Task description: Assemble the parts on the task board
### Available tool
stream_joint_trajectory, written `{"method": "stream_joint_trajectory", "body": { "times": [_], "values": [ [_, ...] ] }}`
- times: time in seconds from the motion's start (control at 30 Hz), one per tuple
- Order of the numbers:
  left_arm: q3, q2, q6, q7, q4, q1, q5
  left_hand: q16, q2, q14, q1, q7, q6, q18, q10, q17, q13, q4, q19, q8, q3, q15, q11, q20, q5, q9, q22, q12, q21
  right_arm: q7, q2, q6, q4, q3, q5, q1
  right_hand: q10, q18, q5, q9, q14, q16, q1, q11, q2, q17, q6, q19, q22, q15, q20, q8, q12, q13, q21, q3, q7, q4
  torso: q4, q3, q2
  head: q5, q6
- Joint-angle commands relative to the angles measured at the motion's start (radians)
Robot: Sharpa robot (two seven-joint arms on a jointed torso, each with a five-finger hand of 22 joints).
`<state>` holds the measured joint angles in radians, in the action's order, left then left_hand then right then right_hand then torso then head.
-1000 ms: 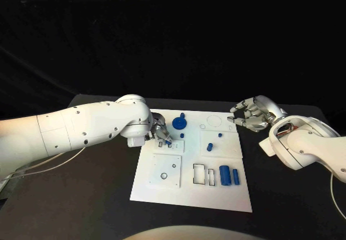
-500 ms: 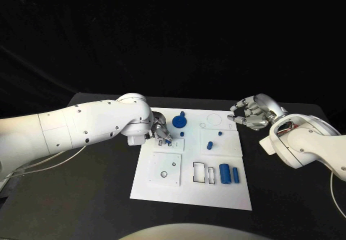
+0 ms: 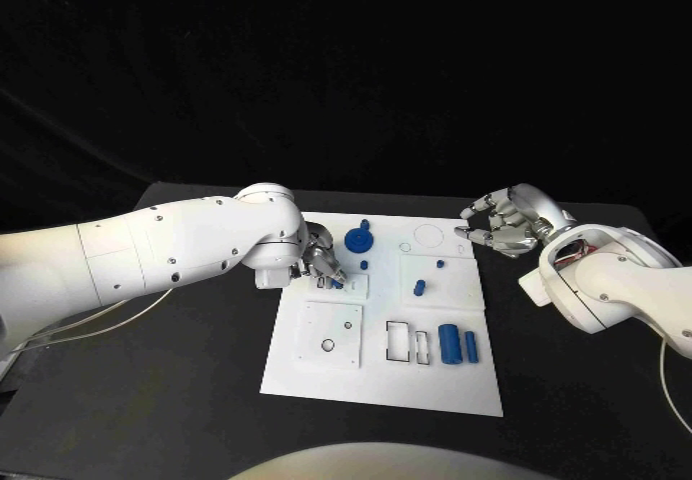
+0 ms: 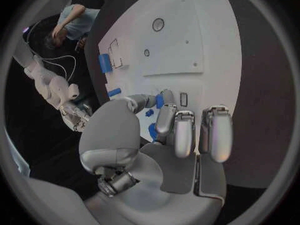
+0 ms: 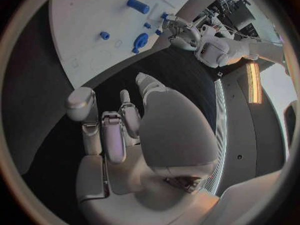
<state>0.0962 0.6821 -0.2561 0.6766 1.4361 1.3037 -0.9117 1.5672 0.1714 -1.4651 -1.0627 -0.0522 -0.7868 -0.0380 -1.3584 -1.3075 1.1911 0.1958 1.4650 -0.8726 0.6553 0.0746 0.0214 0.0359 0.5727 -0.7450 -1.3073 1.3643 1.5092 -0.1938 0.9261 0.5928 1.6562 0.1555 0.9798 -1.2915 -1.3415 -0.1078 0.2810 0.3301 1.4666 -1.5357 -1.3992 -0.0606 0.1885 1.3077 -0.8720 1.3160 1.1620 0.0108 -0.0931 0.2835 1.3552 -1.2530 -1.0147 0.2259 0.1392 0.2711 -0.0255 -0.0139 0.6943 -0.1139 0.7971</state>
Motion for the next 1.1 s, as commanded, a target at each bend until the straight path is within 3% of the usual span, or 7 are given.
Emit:
{"method": "stream_joint_trajectory", "body": {
  "times": [0.03, 0.77, 1.1],
  "values": [
    [0.000, -0.003, -0.027, 0.001, 0.002, -0.001, 0.012, 0.004, -0.010, -0.106, 0.004, 0.003, -0.006, 0.016, -0.009, -0.263, 0.000, -0.225, 0.053, -0.001, 0.217, 0.006, 0.002, -0.004, 0.009, 0.002, -0.199, 0.003, 0.005, 0.006, -0.001, -0.005, 0.001, 0.000, 0.010, 0.001, 0.000, -0.017, 0.006, 0.002, 0.081, 0.003, 0.002, 0.006, 0.007, 0.170, 0.003, -0.006, 0.001, 0.005, 0.003, 0.006, -0.001, -0.001, 0.002, 0.002, -0.002, 0.006, -0.0002, 0.0004, 0.000, 0.000, 0.002],
    [0.000, -0.005, -0.033, 0.003, -0.001, -0.001, 0.007, 0.004, -0.010, -0.106, 0.007, 0.004, -0.010, 0.017, -0.012, -0.263, 0.002, -0.230, 0.054, 0.000, 0.217, 0.007, 0.003, -0.005, 0.018, 0.005, -0.201, 0.003, 0.006, 0.003, -0.001, -0.007, 0.000, 0.000, 0.010, 0.001, 0.000, -0.017, 0.006, 0.002, 0.081, 0.003, 0.002, 0.006, 0.007, 0.170, 0.003, -0.006, 0.001, 0.005, 0.003, 0.006, -0.001, -0.001, 0.002, 0.002, -0.002, 0.006, -0.0010, -0.0002, 0.000, -0.001, 0.007],
    [0.000, -0.009, -0.033, 0.004, -0.002, -0.001, 0.006, 0.004, -0.024, -0.106, 0.046, 0.012, -0.018, 0.018, -0.023, -0.263, 0.000, -0.209, 0.058, 0.004, 0.176, 0.010, 0.008, -0.007, -0.015, 0.014, -0.207, 0.001, 0.010, 0.003, -0.002, -0.007, 0.002, 0.000, 0.011, 0.001, 0.001, -0.017, 0.008, 0.003, 0.080, 0.004, 0.002, 0.006, 0.008, 0.168, 0.002, -0.006, 0.000, 0.005, 0.003, 0.007, -0.002, 0.000, 0.003, 0.004, -0.002, 0.008, -0.0005, -0.0011, 0.000, 0.000, 0.009]
  ]
}}
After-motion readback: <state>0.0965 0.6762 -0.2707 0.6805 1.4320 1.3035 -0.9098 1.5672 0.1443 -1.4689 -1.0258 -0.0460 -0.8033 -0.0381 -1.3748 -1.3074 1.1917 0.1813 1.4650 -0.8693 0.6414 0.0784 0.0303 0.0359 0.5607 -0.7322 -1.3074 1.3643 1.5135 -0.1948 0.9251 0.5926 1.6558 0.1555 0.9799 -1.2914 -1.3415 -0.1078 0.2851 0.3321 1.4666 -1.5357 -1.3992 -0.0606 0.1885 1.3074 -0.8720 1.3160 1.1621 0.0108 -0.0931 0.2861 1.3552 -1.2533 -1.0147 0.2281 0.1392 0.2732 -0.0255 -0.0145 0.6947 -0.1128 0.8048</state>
